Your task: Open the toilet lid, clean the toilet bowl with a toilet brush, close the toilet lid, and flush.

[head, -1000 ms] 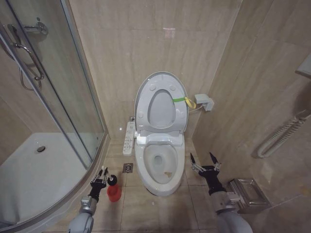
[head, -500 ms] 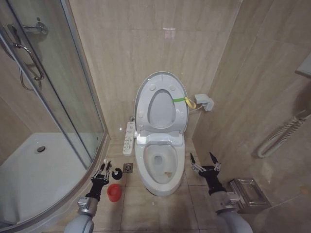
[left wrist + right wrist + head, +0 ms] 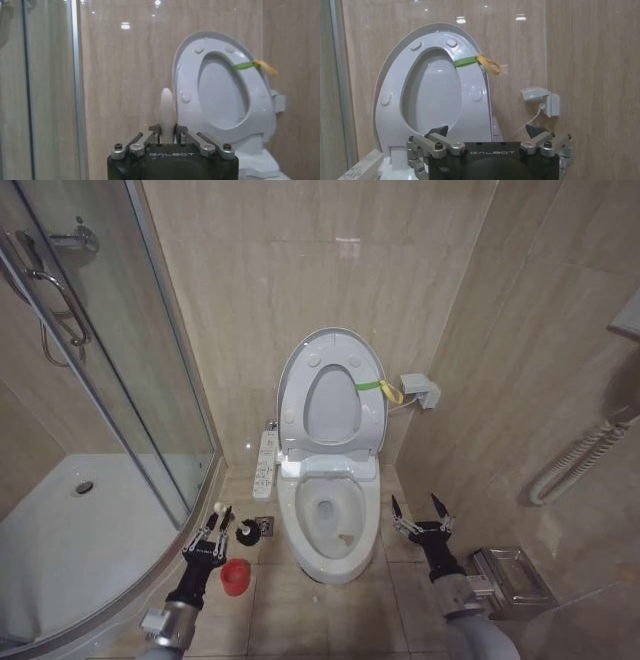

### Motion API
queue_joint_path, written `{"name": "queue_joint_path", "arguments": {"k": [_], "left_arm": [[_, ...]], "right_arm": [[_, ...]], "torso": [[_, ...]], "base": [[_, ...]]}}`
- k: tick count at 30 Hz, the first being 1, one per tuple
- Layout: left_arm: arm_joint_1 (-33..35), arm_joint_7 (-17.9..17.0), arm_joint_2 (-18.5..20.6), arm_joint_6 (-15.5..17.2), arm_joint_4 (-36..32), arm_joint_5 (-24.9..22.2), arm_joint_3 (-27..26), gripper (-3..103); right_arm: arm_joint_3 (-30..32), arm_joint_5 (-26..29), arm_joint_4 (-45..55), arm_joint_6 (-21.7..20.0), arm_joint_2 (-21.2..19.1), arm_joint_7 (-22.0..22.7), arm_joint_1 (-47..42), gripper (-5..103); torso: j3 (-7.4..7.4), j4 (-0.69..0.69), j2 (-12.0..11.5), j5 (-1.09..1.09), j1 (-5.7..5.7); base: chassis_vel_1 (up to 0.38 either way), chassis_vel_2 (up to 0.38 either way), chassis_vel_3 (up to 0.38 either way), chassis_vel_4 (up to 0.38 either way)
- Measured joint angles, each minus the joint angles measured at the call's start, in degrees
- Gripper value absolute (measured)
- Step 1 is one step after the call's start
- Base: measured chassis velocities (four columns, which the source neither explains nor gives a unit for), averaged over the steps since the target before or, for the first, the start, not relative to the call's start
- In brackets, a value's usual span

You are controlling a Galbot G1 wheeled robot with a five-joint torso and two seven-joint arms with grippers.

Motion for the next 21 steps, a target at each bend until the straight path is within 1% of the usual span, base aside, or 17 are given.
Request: {"name": "queue_joint_path", "arguments": {"k": [3,4,8,9,11,13,15,17,19,21], "left_arm": [[3.1,-0.1,-0.4,0.0,-3.8,0.7,0.0,20],[3.1,-0.1,-0.4,0.0,-3.8,0.7,0.0,20],[6.1,-0.1,-0.2,0.2,-9.4,1.3,-1.0,20],[6.1,-0.1,-0.2,0.2,-9.4,1.3,-1.0,20],[6.6,-0.1,0.3,1.1,-12.4,1.2,-1.5,20],[6.5,-0.1,0.5,1.5,-13.4,1.0,-1.5,20],[5.4,0.5,1.4,2.0,-14.5,-0.5,-1.5,20],[4.9,0.7,1.6,2.0,-14.5,-1.0,-1.4,20],[2.4,2.1,2.7,1.3,-13.7,-3.6,-0.5,20],[1.3,2.5,3.2,1.1,-13.1,-4.2,-0.2,20]], "right_arm": [[0.0,0.0,0.0,0.0,0.0,0.0,0.0,100],[0.0,0.0,0.0,0.0,0.0,0.0,0.0,100],[0.0,0.0,0.0,0.0,0.0,0.0,0.0,100],[0.0,0.0,0.0,0.0,0.0,0.0,0.0,100],[0.0,0.0,0.0,0.0,0.0,0.0,0.0,100],[0.0,0.0,0.0,0.0,0.0,0.0,0.0,100],[0.0,0.0,0.0,0.0,0.0,0.0,0.0,100],[0.0,0.0,0.0,0.0,0.0,0.0,0.0,100],[0.0,0.0,0.0,0.0,0.0,0.0,0.0,100],[0.0,0.0,0.0,0.0,0.0,0.0,0.0,100]], "torso": [[0.0,0.0,0.0,0.0,0.0],[0.0,0.0,0.0,0.0,0.0],[0.0,0.0,0.0,0.0,0.0],[0.0,0.0,0.0,0.0,0.0],[0.0,0.0,0.0,0.0,0.0],[0.0,0.0,0.0,0.0,0.0],[0.0,0.0,0.0,0.0,0.0],[0.0,0.0,0.0,0.0,0.0],[0.0,-0.01,0.0,0.0,0.0],[0.01,-0.01,0.0,-0.01,0.0]], "base": [[0.0,0.0,0.0,0.0],[0.0,0.0,0.0,0.0],[0.0,0.0,0.0,0.0],[0.0,0.0,0.0,0.0],[0.0,0.0,0.0,0.0],[0.0,0.0,0.0,0.0],[0.0,0.0,0.0,0.0],[0.0,0.0,0.0,0.0],[0.0,0.0,0.0,0.0],[0.0,0.0,0.0,0.0]]}}
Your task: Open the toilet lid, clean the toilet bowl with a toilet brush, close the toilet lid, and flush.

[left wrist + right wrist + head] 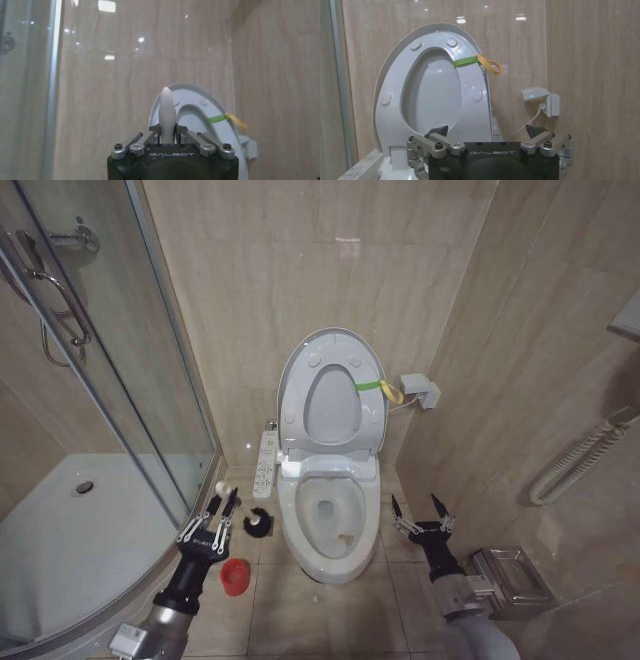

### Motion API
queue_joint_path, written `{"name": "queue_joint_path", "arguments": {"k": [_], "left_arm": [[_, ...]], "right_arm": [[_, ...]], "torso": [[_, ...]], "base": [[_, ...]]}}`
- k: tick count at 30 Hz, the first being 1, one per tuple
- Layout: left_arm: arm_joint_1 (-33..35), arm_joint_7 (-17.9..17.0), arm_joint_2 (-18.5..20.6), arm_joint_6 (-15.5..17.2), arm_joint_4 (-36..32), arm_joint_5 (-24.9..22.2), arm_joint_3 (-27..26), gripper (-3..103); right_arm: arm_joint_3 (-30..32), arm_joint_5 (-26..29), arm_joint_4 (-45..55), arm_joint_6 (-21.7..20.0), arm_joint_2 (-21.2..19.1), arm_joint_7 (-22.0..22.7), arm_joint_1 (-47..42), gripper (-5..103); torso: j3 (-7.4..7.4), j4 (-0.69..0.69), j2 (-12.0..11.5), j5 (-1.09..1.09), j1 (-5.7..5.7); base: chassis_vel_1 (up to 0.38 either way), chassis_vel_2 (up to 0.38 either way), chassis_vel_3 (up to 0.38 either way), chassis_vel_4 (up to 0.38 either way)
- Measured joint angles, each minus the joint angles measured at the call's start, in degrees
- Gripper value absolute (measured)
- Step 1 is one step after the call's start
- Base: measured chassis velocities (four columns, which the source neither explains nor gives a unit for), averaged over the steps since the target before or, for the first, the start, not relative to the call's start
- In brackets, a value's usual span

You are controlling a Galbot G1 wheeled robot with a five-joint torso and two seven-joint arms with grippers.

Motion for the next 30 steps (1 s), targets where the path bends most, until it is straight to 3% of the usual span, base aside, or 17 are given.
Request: {"name": "queue_joint_path", "arguments": {"k": [14,30], "left_arm": [[-16.1,2.0,7.3,-0.8,12.2,-7.7,6.6,20],[-34.8,2.7,6.7,-2.9,27.9,-10.4,21.2,20]], "right_arm": [[0.0,0.0,0.0,0.0,0.0,0.0,0.0,100],[0.0,0.0,0.0,0.0,0.0,0.0,0.0,100]], "torso": [[0.0,0.0,0.0,0.0,0.0],[0.0,0.0,0.0,0.01,0.01]], "base": [[0.0,0.0,0.0,0.0],[0.0,0.0,0.0,0.0]]}}
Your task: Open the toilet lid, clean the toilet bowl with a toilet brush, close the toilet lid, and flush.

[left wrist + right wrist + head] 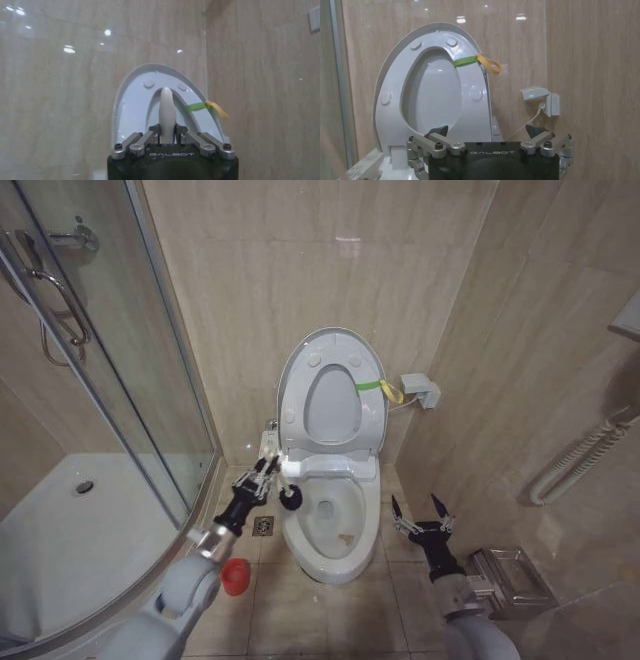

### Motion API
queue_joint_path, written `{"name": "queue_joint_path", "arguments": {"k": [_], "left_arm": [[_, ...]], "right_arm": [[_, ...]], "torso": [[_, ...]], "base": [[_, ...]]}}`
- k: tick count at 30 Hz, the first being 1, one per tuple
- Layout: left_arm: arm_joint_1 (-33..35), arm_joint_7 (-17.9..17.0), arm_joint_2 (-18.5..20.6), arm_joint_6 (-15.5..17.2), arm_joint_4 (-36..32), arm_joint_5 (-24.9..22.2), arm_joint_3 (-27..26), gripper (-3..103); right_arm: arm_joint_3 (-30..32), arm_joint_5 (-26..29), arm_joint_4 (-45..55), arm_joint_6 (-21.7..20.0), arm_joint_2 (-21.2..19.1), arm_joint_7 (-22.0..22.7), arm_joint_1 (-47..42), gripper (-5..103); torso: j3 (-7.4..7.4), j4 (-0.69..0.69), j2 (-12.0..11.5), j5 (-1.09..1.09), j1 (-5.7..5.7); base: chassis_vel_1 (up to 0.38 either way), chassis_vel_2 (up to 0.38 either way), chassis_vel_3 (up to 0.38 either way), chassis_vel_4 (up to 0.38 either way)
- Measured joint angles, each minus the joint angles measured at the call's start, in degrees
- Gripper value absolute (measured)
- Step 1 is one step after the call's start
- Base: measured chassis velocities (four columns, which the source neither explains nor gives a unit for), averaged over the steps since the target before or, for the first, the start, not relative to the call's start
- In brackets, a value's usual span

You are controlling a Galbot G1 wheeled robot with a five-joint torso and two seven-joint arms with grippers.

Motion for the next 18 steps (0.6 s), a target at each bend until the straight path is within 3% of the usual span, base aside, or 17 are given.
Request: {"name": "queue_joint_path", "arguments": {"k": [6,18], "left_arm": [[-7.3,0.0,-2.1,-0.2,7.1,-1.5,6.5,20],[-16.2,0.1,-5.5,-1.8,19.7,-1.6,14.2,20]], "right_arm": [[0.0,0.0,0.0,0.0,0.0,0.0,0.0,100],[0.0,0.0,0.0,0.0,0.0,0.0,0.0,100]], "torso": [[0.0,0.01,0.0,-0.01,0.0],[0.0,0.01,0.0,0.0,0.0]], "base": [[0.0,0.0,0.0,0.0],[0.0,0.0,0.0,0.0]]}}
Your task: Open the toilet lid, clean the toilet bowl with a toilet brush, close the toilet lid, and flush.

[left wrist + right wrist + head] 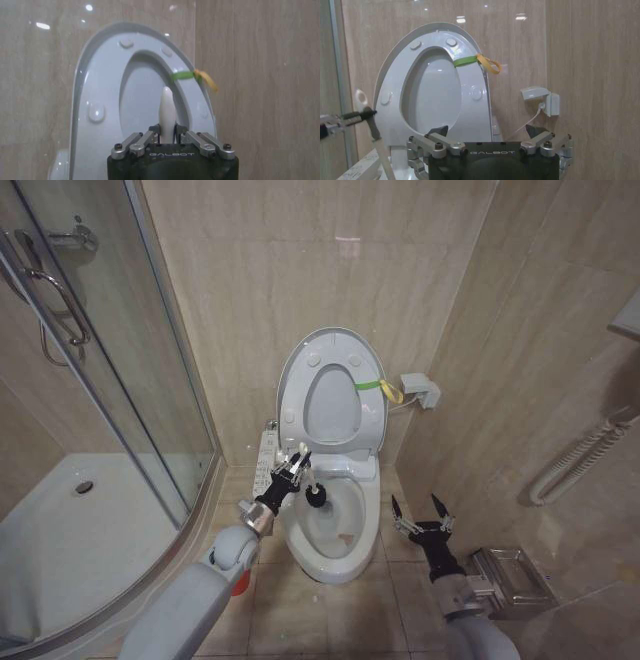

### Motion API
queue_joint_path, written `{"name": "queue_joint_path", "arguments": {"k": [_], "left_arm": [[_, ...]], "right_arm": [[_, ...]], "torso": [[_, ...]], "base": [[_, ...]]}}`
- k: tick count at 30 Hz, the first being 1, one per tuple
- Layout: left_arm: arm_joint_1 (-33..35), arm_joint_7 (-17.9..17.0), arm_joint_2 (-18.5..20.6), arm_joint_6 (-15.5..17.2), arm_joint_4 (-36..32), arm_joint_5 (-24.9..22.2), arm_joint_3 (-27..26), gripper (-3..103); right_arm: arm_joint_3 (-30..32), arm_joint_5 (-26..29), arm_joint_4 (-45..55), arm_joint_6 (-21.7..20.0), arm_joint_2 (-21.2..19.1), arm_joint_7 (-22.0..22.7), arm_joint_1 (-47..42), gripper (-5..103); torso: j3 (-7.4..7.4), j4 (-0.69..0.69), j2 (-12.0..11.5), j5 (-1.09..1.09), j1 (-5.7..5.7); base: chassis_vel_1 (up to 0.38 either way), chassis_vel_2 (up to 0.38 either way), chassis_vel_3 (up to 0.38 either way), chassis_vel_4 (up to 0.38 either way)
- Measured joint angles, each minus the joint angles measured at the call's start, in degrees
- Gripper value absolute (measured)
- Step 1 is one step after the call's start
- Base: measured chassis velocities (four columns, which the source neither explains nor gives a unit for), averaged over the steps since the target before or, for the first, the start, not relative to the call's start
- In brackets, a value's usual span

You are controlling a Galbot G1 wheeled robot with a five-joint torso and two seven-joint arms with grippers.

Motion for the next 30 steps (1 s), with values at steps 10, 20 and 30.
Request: {"name": "queue_joint_path", "arguments": {"k": [10,20,30], "left_arm": [[-4.7,1.0,-2.1,-3.0,9.2,1.0,4.4,20],[-6.4,2.7,-5.8,-6.2,17.8,2.3,7.4,20],[-7.5,5.8,-7.6,-9.2,25.6,3.1,8.5,20]], "right_arm": [[0.0,0.0,0.0,0.0,0.0,0.0,0.0,100],[0.0,0.0,0.0,0.0,0.0,0.0,0.0,100],[0.0,0.0,0.0,0.0,0.0,0.0,0.0,100]], "torso": [[0.0,0.0,0.0,0.0,0.0],[0.0,0.0,0.0,0.0,-0.01],[0.0,0.0,0.0,0.0,-0.01]], "base": [[0.0,0.0,0.0,0.0],[0.0,0.0,0.0,0.0],[0.0,0.0,0.0,0.0]]}}
